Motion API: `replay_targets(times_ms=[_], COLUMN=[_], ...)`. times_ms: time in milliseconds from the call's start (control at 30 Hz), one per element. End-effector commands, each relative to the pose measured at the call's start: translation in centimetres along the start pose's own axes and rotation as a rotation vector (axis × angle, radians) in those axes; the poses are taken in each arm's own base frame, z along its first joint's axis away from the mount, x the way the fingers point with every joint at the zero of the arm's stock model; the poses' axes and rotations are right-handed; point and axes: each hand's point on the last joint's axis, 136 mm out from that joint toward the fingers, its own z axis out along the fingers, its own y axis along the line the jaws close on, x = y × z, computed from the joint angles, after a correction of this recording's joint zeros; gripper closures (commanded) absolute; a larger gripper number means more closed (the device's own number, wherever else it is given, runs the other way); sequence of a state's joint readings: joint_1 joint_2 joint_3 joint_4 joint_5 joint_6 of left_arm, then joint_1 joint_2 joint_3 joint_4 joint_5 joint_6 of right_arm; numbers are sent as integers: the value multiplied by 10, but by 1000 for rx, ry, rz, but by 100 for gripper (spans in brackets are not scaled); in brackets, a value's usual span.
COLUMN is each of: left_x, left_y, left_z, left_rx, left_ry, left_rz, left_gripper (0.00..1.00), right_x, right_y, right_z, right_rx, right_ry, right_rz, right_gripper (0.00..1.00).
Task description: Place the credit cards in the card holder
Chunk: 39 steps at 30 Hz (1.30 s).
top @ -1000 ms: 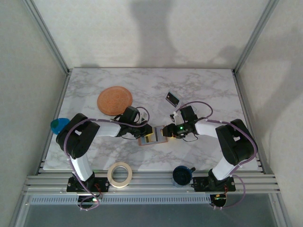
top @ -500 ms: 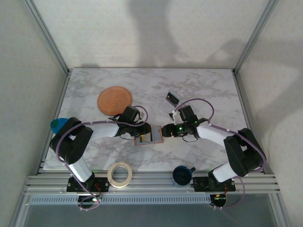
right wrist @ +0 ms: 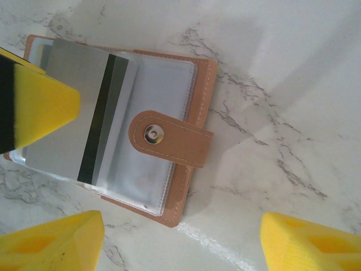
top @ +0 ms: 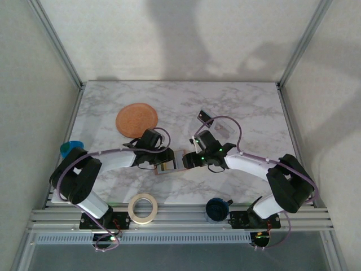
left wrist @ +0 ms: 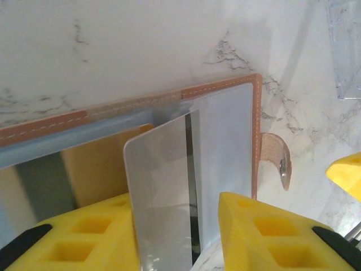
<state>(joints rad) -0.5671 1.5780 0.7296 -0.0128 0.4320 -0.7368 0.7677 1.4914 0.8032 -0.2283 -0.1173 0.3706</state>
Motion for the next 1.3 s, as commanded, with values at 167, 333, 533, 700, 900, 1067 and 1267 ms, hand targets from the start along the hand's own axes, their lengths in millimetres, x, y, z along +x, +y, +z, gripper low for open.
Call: replay_targets(times_ms=[167, 333, 533, 700, 900, 1067, 1267], left_x=[-8, -15, -10, -6, 3, 7, 8], left_y=[11, 15, 34, 48, 60, 65, 64], left_z=[-7, -15, -19, -19, -9, -6, -4], left_rx=[-28, -76, -88, -81, -84, -89, -78], left_ry=[-46, -76, -80, -79, -41, -27, -9], left_rz=[-33, -8, -45, -72, -77, -79, -79], left_gripper=[62, 72, 88, 96, 97, 97, 98], right_x=[-12, -9, -6, -13, -20, -25, -28], right_y=[-3, -5, 9, 21, 30, 47, 41], right_z=[-6, -13, 0, 16, 33, 42, 59], right_rx=[49, 75, 84, 157, 163, 159, 207], right_ry=[-37, -38, -18, -21, -11, -13, -52], right_rz=[0, -12, -46, -86, -109, -137, -125], right_gripper=[26, 26, 1, 1, 1, 1, 1])
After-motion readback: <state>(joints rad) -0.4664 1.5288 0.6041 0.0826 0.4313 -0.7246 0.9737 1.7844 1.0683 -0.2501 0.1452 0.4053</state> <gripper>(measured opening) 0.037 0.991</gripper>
